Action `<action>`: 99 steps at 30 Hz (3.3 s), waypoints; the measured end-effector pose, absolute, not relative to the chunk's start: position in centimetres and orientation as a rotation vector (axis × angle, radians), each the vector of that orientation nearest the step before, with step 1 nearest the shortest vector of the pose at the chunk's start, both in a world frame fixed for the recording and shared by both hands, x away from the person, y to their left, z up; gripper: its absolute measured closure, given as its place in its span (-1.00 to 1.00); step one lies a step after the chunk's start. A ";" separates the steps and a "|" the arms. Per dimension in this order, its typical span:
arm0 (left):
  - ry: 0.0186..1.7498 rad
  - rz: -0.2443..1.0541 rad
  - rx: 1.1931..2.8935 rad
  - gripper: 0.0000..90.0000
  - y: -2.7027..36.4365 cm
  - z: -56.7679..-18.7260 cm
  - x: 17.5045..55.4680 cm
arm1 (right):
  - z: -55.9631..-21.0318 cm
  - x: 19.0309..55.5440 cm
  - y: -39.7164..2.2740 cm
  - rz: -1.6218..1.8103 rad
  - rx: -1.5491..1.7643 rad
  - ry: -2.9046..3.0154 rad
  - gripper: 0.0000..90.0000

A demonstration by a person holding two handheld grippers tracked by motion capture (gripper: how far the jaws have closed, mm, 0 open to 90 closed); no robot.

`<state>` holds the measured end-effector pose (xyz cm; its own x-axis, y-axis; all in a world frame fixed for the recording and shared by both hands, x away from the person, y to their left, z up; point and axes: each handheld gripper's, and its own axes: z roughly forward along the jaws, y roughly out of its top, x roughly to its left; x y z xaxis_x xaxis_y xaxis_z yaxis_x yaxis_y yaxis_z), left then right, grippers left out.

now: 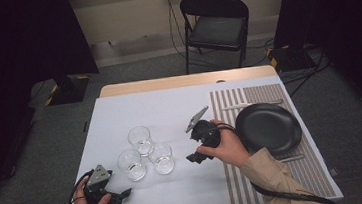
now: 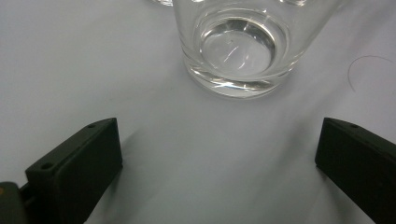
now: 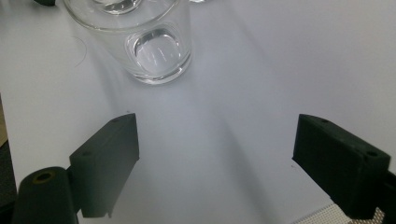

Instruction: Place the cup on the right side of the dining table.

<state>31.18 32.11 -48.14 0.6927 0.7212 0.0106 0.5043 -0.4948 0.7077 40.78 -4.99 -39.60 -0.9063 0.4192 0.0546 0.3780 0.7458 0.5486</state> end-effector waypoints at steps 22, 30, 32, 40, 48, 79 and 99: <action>0.932 0.401 2.204 -1.00 32.1 -48.1 31.2 | -38.7 41.3 -4.3 0.886 0.638 2.869 -0.70; 0.933 0.400 2.203 -1.00 32.1 -48.1 31.2 | -37.9 41.6 -3.8 0.886 0.628 2.868 -0.70; 0.933 0.400 2.203 -1.00 32.1 -48.1 31.2 | -37.8 41.6 -3.8 0.886 0.624 2.867 -0.70; 0.933 0.401 2.203 -1.00 32.1 -48.1 31.2 | -37.4 41.8 -3.5 0.891 0.621 2.867 -0.70; 0.933 0.401 2.203 -1.00 32.1 -48.1 31.2 | -36.9 42.1 -3.4 0.901 0.624 2.862 -0.70; 0.935 0.400 2.199 -1.00 32.1 -48.2 31.2 | -36.0 43.2 -0.8 0.913 0.592 2.867 -0.70; 0.934 0.399 2.199 -1.00 32.1 -48.2 31.2 | -36.6 43.6 1.4 0.896 0.565 2.889 -0.70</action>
<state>31.17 32.09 -48.16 0.6917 0.7221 0.0082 0.5050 -0.4918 0.7094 43.56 1.43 -36.58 -0.9305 0.3634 0.0462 0.3257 0.7632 0.5581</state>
